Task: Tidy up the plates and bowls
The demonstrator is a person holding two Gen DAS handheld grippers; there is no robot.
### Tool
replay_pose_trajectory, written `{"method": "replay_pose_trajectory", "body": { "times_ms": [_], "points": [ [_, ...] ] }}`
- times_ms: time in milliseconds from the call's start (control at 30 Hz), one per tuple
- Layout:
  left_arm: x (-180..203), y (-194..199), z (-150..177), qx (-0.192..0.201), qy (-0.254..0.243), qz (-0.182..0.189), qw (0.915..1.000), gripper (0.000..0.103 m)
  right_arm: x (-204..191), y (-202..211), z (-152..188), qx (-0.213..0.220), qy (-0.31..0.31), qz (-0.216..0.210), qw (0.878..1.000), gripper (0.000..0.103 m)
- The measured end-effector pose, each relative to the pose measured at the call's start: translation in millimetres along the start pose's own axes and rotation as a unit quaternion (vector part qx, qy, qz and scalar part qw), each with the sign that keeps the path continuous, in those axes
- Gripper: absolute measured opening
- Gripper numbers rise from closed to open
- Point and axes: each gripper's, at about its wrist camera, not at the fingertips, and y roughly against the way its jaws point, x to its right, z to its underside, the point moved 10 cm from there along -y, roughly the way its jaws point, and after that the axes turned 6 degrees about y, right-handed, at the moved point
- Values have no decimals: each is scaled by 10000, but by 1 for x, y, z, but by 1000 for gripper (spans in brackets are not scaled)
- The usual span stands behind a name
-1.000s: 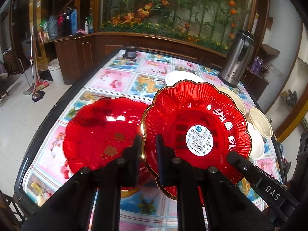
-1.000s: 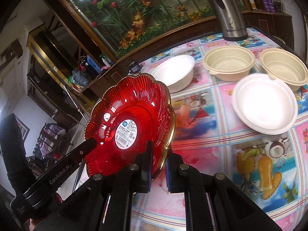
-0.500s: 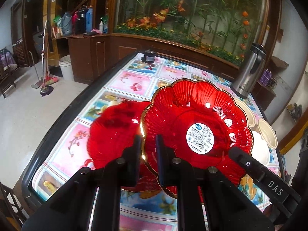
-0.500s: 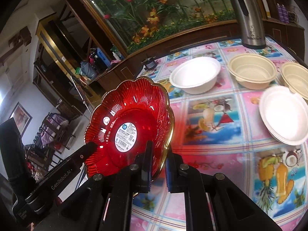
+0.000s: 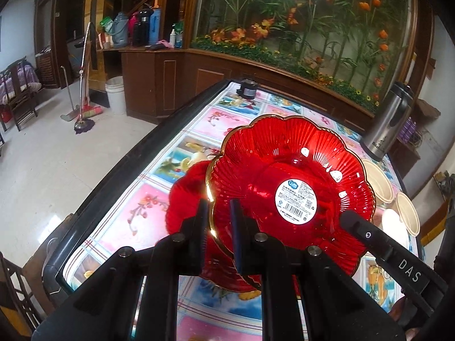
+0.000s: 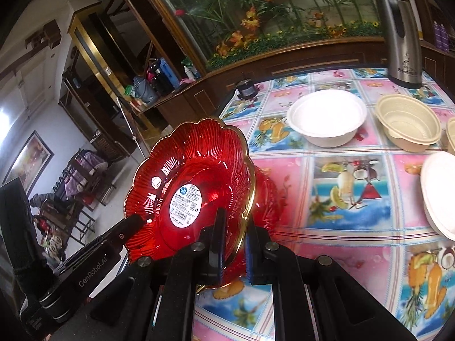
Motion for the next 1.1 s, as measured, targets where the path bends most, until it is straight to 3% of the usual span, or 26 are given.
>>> {"method": "replay_pose_trajectory", "body": {
  "times_ms": [1100],
  "points": [
    [-28,-62,32,-890,-62,-663,9938,13,7,-85,31,-1149,195,406,9924,11]
  ]
}}
